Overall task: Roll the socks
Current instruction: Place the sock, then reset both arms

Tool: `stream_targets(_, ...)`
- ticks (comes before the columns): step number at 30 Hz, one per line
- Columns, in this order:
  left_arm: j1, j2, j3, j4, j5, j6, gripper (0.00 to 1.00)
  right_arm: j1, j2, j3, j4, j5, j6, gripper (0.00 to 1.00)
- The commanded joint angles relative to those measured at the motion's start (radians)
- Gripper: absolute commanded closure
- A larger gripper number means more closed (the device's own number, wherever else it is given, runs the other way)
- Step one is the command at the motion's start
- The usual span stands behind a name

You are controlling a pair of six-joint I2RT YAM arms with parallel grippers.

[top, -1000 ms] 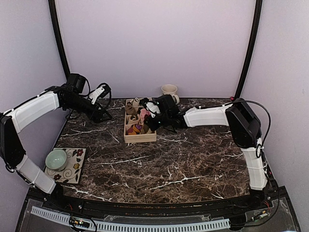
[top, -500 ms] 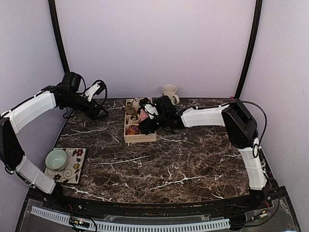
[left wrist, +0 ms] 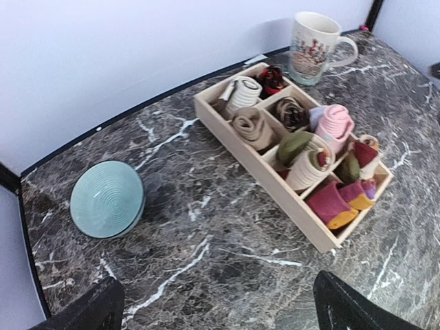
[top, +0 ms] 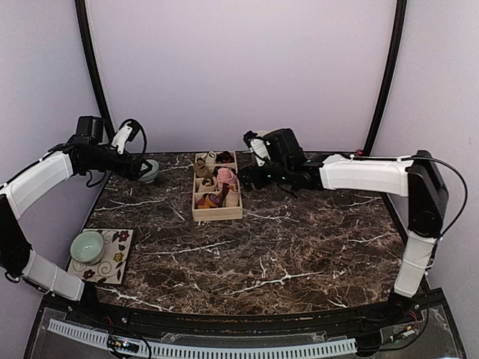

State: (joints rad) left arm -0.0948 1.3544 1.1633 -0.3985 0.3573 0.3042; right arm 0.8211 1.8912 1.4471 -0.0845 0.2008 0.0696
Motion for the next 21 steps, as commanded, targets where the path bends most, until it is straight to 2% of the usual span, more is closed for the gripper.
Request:
stream_targets(1, 0.078, -0.021, -0.101, 0.238, -0.001, -0.127, 0.01, -0.018, -0.241, -0.152, 0.016, 0.304, 0.039, 0.01)
stream_targets(5, 0.088, -0.007, -0.263, 0.490, -0.032, -0.166, 0.01, -0.072, -0.451, -0.373, 0.042, 0.503, 0.032, 0.01)
stream_targets(10, 0.089, 0.061, -0.495, 0.838, -0.086, -0.168, 0.01, -0.244, -0.663, -0.631, 0.065, 0.655, 0.032, 0.01)
stream_targets(13, 0.089, 0.096, -0.606, 1.043, -0.092, -0.156, 0.01, -0.376, -0.795, -0.810, 0.143, 0.689, 0.039, 0.01)
stream_targets(14, 0.087, 0.103, -0.617, 1.049, -0.100, -0.141, 0.01, -0.420, -0.830, -0.861, 0.186, 0.675, 0.048, 0.01)
stream_targets(16, 0.089, 0.122, -0.658, 1.145, -0.154, -0.148, 0.01, -0.476, -0.900, -0.987, 0.340, 0.660, 0.009, 0.01)
stream_targets(18, 0.088, 0.124, -0.729, 1.263, -0.181, -0.144, 0.01, -0.518, -0.964, -1.128, 0.571, 0.638, 0.002, 0.01)
stream_targets(21, 0.089, 0.132, -0.829, 1.456, -0.243, -0.168, 0.01, -0.618, -0.992, -1.317, 0.928, 0.405, -0.056, 0.01)
